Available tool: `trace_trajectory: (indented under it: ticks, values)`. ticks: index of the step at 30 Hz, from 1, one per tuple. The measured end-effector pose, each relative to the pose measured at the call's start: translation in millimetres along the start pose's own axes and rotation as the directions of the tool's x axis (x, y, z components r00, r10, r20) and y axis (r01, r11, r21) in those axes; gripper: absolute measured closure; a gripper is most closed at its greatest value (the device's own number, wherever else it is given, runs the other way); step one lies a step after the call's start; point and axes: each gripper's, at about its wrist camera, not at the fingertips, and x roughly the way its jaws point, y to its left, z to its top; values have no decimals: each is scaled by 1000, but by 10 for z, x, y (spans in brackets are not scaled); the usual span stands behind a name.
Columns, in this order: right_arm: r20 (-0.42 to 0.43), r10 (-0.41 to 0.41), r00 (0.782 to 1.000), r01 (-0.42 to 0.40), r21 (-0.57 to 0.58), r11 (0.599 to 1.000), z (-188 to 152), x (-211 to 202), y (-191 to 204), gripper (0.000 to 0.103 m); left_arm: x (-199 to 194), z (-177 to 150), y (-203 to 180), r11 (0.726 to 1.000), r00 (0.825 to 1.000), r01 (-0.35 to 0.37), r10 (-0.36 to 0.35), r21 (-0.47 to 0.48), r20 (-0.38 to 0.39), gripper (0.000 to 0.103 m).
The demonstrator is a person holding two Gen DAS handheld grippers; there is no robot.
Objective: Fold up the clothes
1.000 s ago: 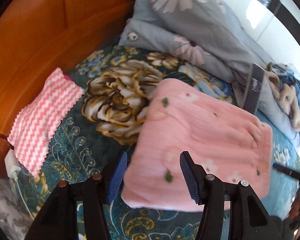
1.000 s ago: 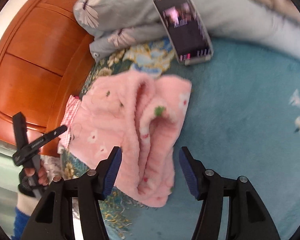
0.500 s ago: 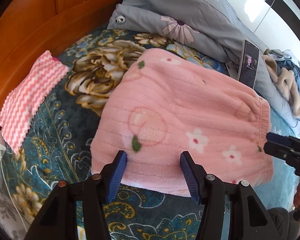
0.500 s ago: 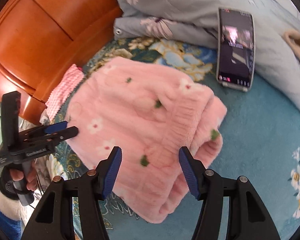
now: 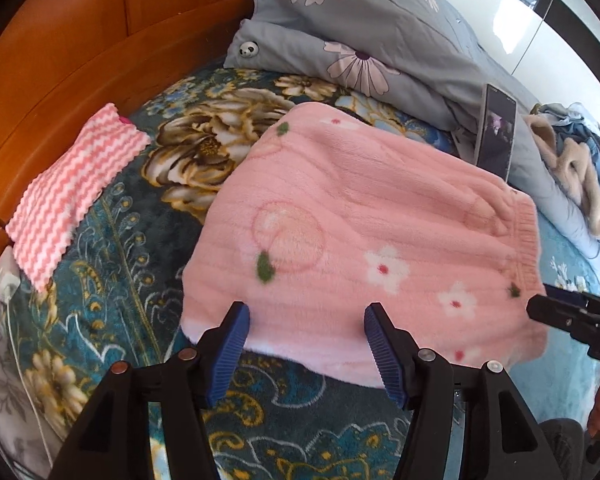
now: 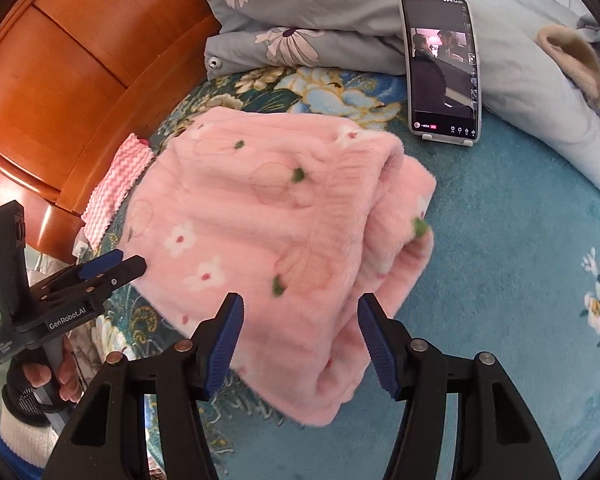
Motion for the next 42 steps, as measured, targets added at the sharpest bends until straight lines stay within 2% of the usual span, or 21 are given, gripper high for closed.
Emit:
trace_trajectory:
  ticks: [4,8,12,15,16,26,28,33,36,42]
  values:
    - [-19,4,1000,-3,3,1000,-245,-41,139,42,-28,-204,-5,999,1000,-10,10,-31,-15,35]
    - [-44,-22,999,22,4,1000,-515,-22,233,42,-13,-460,-33,999,999,0,-2,-50,-42,25]
    - [-69,-26,997,29,45,999,-714,32,267,42,-18,-695,-83,999,999,-9,7,-43,-41,23]
    - [-64,-43,997,47,70,996,-841,57,304,42,-60,-825,-78,998,1000,-3,2,-61,-19,8]
    - [-62,-49,997,54,78,996,-881,65,316,42,-74,-859,-70,998,1000,3,-3,-69,-10,0]
    - [-56,-93,994,98,97,990,-1040,95,335,38,-153,-1031,-22,996,999,33,-32,-87,12,0]
    - [-55,-101,993,107,100,989,-1067,100,337,23,-168,-1066,-17,995,999,41,-39,-91,15,0]
    - [-59,-117,991,123,104,987,-1105,123,321,21,-210,-1120,36,992,998,59,-55,-113,38,0]
    - [-63,-125,990,131,105,986,-1116,141,304,13,-238,-1129,56,991,997,57,-51,-121,53,0]
    - [-59,-134,989,140,102,985,-1121,161,294,13,-241,-1156,93,992,997,35,-26,-123,75,0]
